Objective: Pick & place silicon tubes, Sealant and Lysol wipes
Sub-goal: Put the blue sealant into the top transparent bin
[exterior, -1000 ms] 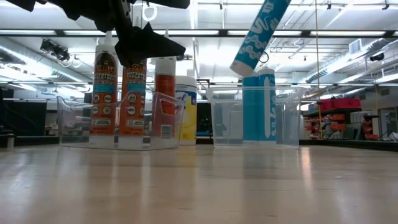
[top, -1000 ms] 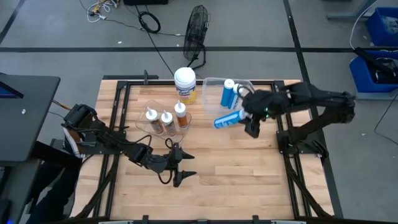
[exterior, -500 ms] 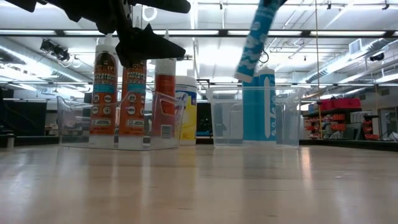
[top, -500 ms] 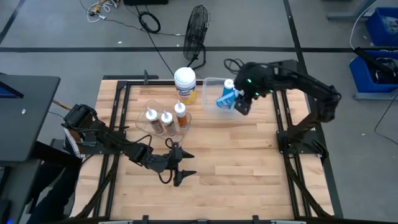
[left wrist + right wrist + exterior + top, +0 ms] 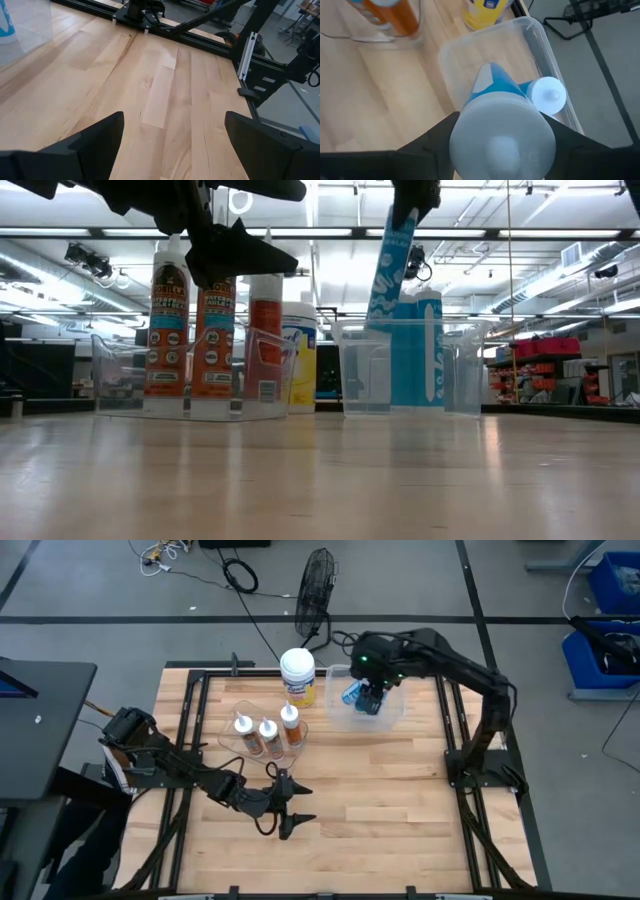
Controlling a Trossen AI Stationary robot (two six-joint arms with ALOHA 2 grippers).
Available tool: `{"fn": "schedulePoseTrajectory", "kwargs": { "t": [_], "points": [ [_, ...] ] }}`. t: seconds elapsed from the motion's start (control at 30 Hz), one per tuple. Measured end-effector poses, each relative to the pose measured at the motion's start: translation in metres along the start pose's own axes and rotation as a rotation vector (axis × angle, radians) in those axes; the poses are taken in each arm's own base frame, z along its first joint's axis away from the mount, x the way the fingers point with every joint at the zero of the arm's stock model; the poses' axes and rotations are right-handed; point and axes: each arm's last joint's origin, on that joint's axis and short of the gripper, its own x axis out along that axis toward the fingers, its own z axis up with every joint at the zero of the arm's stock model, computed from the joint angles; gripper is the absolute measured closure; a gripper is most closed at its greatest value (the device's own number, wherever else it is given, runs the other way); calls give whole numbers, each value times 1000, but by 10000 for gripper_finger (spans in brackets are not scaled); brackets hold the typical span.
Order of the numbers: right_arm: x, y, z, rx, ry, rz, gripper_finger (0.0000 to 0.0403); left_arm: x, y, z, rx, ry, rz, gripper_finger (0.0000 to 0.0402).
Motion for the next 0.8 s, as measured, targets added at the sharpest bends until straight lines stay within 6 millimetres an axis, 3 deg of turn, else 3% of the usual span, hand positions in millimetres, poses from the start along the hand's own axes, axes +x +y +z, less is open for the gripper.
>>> {"fn": "schedulePoseTrajectory", "kwargs": {
  "t": [0.5, 0.8],
  "points": [
    [70, -5, 23, -65, 175, -9, 194, 0, 0, 0, -1, 0, 0, 49],
    [102, -9, 33, -73, 215, 31, 194, 0, 0, 0, 1, 0, 0, 49]
  ]
}}
